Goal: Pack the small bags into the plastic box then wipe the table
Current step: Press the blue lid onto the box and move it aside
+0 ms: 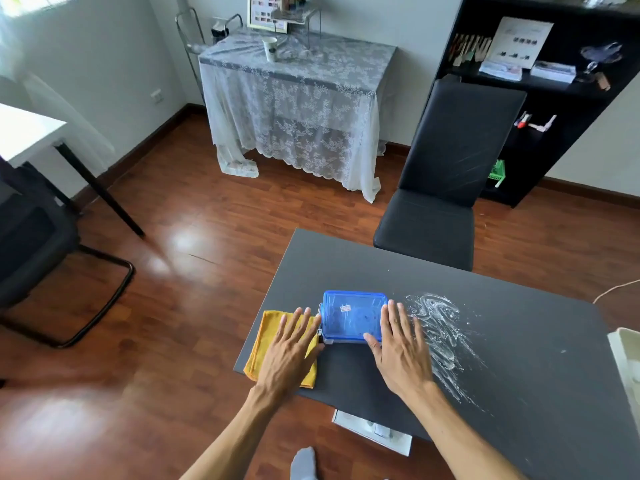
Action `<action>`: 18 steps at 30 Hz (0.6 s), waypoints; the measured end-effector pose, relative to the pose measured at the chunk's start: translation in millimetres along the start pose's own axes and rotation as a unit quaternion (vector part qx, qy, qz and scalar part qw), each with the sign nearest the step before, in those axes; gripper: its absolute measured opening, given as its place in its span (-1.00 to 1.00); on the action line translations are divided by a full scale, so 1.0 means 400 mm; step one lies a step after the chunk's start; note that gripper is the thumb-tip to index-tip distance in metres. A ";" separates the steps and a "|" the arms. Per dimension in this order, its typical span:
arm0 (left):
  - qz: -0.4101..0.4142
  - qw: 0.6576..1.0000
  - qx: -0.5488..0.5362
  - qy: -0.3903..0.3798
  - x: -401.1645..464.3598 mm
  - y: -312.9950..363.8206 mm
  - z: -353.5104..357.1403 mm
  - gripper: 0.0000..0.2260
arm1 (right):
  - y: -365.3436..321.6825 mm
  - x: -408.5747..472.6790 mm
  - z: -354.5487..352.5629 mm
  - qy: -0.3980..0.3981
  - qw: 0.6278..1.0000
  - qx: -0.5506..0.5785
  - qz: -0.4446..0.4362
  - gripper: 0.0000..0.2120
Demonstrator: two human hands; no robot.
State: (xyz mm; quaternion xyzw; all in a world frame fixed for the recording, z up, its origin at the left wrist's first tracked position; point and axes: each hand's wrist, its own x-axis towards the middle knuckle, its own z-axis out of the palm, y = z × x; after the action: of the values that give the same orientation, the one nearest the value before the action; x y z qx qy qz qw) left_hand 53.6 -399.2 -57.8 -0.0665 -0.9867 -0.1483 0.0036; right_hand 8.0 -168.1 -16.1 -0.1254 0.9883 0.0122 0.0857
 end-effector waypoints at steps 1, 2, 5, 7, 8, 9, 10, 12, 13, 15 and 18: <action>-0.019 1.000 -0.006 -0.016 -0.012 -0.004 0.006 -0.48 | -0.001 0.000 0.001 0.001 1.000 0.001 0.000 -0.26; -0.031 0.999 -0.016 -0.028 -0.020 -0.006 0.012 -0.48 | 0.000 0.000 0.000 0.001 1.000 0.003 0.001 -0.26; -0.049 0.996 -0.064 -0.033 -0.028 -0.003 0.026 -0.49 | -0.003 0.003 0.001 -0.003 1.000 0.004 0.006 -0.23; -0.044 0.995 -0.084 -0.023 -0.025 0.007 0.036 -0.49 | -0.001 0.005 0.009 -0.007 1.000 0.001 0.007 -0.20; -0.040 0.995 -0.089 -0.017 -0.025 0.013 0.043 -0.49 | 0.000 0.005 0.013 -0.010 1.000 0.002 0.008 -0.19; -0.041 0.995 -0.095 -0.013 -0.025 0.017 0.049 -0.49 | 0.000 0.006 0.016 -0.011 1.000 0.003 0.009 -0.18; -0.045 0.994 -0.103 -0.010 -0.025 0.020 0.054 -0.49 | 0.000 0.006 0.018 -0.011 1.000 0.004 0.011 -0.17; -0.057 0.990 -0.131 -0.003 -0.023 0.025 0.060 -0.50 | 0.000 0.005 0.019 -0.011 1.000 0.005 0.013 -0.18; -0.065 0.986 -0.151 0.001 -0.022 0.029 0.060 -0.51 | -0.001 0.005 0.020 -0.012 1.000 0.005 0.013 -0.18; -0.081 0.977 -0.197 0.006 -0.021 0.043 0.056 -0.51 | -0.002 0.006 0.021 -0.019 1.000 0.007 0.011 -0.17; -0.115 0.961 -0.251 0.016 -0.023 0.065 0.048 -0.52 | -0.003 0.008 0.021 -0.020 1.000 0.015 0.008 -0.15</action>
State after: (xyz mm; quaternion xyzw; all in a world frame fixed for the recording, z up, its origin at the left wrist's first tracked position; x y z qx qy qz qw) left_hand 66.2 -370.3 -69.0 0.0513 -0.9186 -0.3916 -0.0146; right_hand 6.9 -169.8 -25.0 -0.1161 0.9874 0.0006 0.1073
